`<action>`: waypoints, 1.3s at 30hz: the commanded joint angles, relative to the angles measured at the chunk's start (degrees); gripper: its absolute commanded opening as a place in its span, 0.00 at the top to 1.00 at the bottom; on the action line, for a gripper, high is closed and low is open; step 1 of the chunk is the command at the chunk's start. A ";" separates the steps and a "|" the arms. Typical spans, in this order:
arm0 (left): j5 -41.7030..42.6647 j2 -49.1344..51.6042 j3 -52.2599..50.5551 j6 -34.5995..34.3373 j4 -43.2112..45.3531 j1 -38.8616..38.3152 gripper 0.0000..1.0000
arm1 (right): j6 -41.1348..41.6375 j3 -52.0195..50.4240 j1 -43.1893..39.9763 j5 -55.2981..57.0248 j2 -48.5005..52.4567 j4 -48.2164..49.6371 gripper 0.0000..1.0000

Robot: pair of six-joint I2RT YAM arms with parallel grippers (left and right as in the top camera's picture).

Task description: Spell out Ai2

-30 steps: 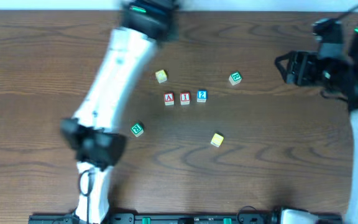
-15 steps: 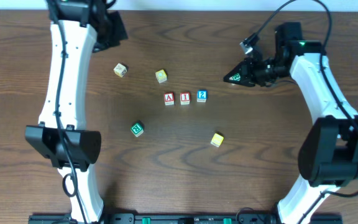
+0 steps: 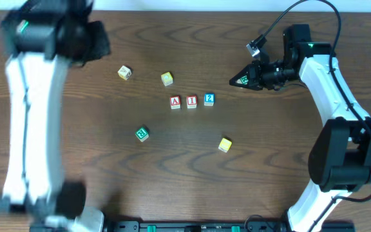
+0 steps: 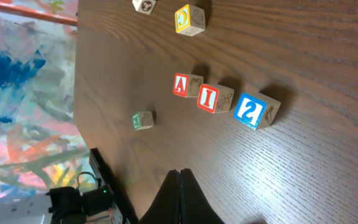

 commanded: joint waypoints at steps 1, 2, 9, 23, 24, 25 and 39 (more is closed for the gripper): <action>1.16 -8.66 -12.83 2.43 4.48 0.44 0.94 | -1.22 0.33 0.24 -1.68 -0.02 0.33 0.99; 3.04 -9.99 -16.98 2.40 6.60 0.42 0.94 | -1.22 0.33 0.33 -1.68 0.02 0.52 0.99; 24.52 -9.31 -42.62 -3.30 33.22 0.33 0.94 | -1.20 -0.48 0.22 0.90 0.11 1.97 0.99; 30.03 10.08 -50.49 -16.13 51.82 -3.65 0.94 | 4.44 -8.24 0.17 0.85 4.33 10.23 0.99; 29.92 11.02 -50.49 -16.11 51.67 -4.28 0.95 | 4.44 -8.24 0.17 0.87 5.14 10.19 0.99; 29.53 11.54 -50.49 -16.15 51.45 -4.72 0.94 | 4.42 -8.24 0.24 0.94 5.64 10.21 0.99; 22.32 16.81 -50.60 -23.37 51.54 -9.09 0.94 | 7.32 -8.28 2.99 8.20 9.66 11.43 0.99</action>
